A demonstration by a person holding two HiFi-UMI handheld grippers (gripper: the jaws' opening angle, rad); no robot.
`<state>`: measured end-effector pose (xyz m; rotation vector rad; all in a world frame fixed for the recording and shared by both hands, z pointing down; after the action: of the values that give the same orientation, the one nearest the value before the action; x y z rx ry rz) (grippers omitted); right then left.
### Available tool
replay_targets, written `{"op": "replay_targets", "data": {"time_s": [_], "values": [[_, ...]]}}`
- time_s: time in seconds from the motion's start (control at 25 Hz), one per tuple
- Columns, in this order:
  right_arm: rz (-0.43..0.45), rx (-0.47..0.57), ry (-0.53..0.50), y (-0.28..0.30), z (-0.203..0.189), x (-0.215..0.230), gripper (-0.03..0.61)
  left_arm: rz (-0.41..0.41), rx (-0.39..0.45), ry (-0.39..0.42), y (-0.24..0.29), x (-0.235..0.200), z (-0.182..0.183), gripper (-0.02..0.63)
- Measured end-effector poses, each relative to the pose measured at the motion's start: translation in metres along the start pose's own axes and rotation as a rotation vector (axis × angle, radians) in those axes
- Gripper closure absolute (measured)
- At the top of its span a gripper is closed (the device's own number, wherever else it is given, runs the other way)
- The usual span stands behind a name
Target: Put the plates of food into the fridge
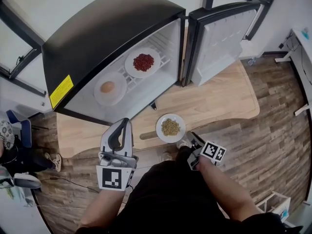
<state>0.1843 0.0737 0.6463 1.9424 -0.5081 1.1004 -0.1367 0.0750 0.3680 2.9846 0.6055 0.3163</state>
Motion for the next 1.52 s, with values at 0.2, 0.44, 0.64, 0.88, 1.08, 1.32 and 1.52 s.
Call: {"op": "replay_targets", "data": {"time_s": [0.2,0.44,0.64,0.88,1.08,1.32,1.52], "values": [[0.005,-0.037,0.021,0.012,-0.009,0.013,0.407,0.013,-0.027,-0.007,-0.003,-0.001,-0.007,0.61],[0.016,-0.074,0.05,0.039,-0.016,0.015,0.39,0.03,-0.083,0.008,-0.01,-0.006,-0.017,0.609],[-0.051,-0.114,0.112,0.042,-0.017,0.025,0.39,0.017,-0.075,0.017,-0.007,-0.004,-0.015,0.609],[-0.03,-0.084,0.109,0.02,-0.013,0.026,0.521,-0.001,-0.082,0.003,0.002,0.002,-0.016,0.609],[0.009,-0.062,0.16,0.01,-0.01,0.023,0.539,-0.022,-0.057,0.004,0.011,0.003,-0.014,0.609],[0.086,-0.049,0.16,0.0,0.008,-0.001,0.545,-0.008,-0.053,-0.035,0.018,0.001,-0.018,0.611],[0.127,-0.049,0.162,-0.004,0.024,-0.013,0.545,-0.006,-0.059,-0.064,0.018,0.007,-0.025,0.609]]}}
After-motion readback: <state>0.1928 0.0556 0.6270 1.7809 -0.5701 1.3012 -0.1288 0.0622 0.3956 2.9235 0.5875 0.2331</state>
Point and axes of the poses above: the fingertips, and each gripper's own axes: y forward along the fingers, x to its right, z out of its top, the point moved 10 cm from there along -y, backward along the fingers, and after that the axes turned 9 degrees about -x, right-handed, at the moved point
